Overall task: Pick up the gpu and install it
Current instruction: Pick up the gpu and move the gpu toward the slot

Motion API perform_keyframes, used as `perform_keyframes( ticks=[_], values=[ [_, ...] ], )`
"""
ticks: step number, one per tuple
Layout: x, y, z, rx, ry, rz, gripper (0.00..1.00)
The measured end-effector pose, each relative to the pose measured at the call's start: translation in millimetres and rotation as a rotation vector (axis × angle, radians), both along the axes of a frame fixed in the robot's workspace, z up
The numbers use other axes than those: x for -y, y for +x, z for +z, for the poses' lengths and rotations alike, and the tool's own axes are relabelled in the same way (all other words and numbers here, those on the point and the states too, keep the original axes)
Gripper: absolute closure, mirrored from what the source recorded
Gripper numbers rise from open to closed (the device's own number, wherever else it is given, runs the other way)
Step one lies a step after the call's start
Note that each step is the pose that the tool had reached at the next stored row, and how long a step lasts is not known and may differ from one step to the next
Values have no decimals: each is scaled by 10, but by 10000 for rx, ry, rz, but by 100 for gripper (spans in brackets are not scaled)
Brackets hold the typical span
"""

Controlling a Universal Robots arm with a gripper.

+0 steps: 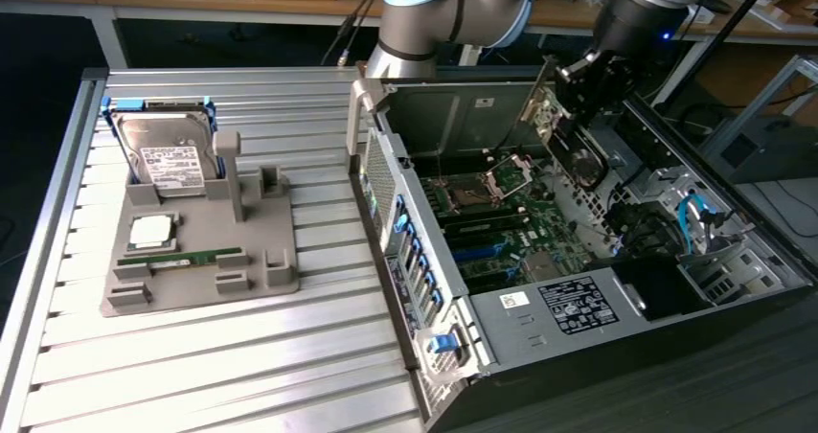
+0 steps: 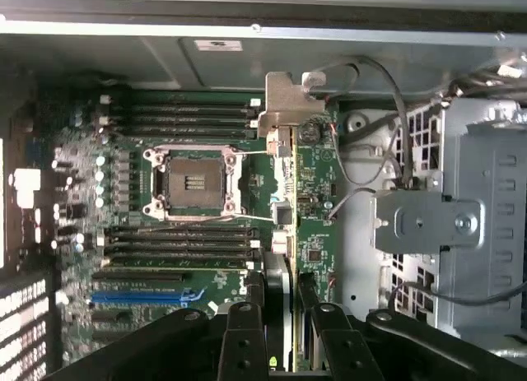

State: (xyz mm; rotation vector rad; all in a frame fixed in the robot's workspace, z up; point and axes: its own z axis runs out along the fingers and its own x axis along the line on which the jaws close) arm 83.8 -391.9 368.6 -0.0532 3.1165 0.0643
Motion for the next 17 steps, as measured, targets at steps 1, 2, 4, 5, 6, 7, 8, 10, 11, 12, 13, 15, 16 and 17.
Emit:
perform_keyframes(
  ticks=[1,2,4,5,6,7,8,10,11,12,13,15,16,17],
  values=[
    [0,0,-6,0,1,701,73],
    [0,0,-7,0,1,878,73],
    [0,-1,-10,1,0,1296,73],
    [0,-2,-11,0,0,1396,73],
    [0,-4,-12,0,-1,1441,73],
    [1,-9,-14,0,0,1453,73],
    [2,-17,-18,0,1,1456,73],
    [3,-33,-27,0,0,1457,73],
    [4,-38,-29,0,0,1457,73],
    [4,-43,-33,0,0,1458,73],
    [5,-49,-36,0,0,1458,73],
    [7,-60,-46,0,-1,1460,73],
    [7,-62,-50,0,0,1460,73],
    [8,-65,-54,0,0,1459,73]
  ],
)
